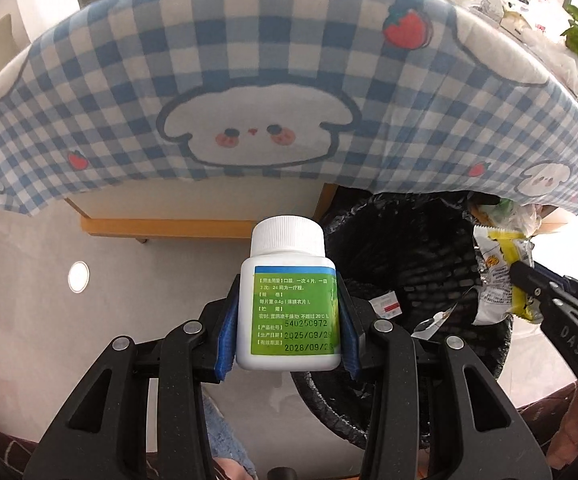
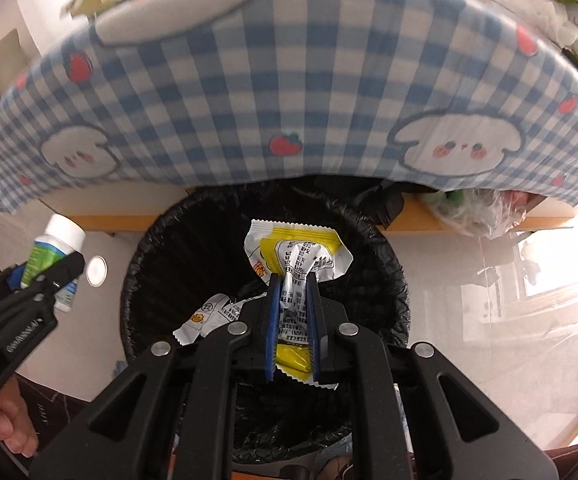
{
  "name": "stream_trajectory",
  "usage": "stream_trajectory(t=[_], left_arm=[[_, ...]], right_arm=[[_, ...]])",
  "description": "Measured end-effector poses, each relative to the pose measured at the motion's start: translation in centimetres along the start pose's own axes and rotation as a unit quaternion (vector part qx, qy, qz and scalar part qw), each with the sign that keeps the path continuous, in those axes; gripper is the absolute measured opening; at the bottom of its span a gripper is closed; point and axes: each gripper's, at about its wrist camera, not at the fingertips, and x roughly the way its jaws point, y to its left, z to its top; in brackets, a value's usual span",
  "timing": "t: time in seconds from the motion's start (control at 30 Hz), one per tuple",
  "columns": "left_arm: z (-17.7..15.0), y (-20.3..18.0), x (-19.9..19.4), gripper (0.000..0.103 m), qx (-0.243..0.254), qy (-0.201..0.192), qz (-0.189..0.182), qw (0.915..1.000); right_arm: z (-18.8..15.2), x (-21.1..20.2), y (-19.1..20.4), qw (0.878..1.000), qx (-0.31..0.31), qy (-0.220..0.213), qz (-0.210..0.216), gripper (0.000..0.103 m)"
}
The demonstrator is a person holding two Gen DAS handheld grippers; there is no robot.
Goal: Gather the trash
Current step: 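Carry the pill bottle and yellow wrapper down over the trash bin, then open the right tool to drop the wrapper while the left tool drops the pill bottle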
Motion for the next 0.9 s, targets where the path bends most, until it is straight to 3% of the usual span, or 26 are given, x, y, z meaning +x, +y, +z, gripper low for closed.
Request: stream_trajectory(t=[0.17,0.23,0.33,0.4,0.5,0.67,0.9], left_arm=[[-0.5,0.6,0.6,0.04,-0.009,0.006,0.009,0.9999],[-0.5,0.6,0.3,0.04,-0.007,-0.001,0.009,0.9999],[-0.4,0.3,0.1,0.04,0.0,-0.005,0.008,1.0],[-0.3,0.2,-0.1,0.04,0.003,-0.006,0.006,1.0],[0.0,-0.4,-0.4,0.04,0.007,-0.006,0.004,0.9999],[0.6,-2.2,-0.1,0.04,0.016,-0.001,0.002,0.9999],[0.8,-5.6,1.1,0.04,0.036,0.015,-0.005,0.9992]], right_arm=[[-0.2,0.5,1.0,1.0,-0.015,0.0,0.005,0.012],[-0.2,0.3,1.3,1.0,-0.021,-0.005,0.003,0.018],[0.0,0.2,1.4,1.0,-0.021,-0.013,-0.003,0.03],[0.1,0.1,1.0,1.0,-0.014,-0.019,-0.008,0.048],[0.3,-0.2,0.2,1.0,-0.007,-0.026,-0.016,0.064],[0.6,-0.9,-1.7,0.998,-0.001,-0.035,-0.049,0.085],[0.8,-1.7,-6.5,0.996,0.027,-0.019,-0.082,0.091]])
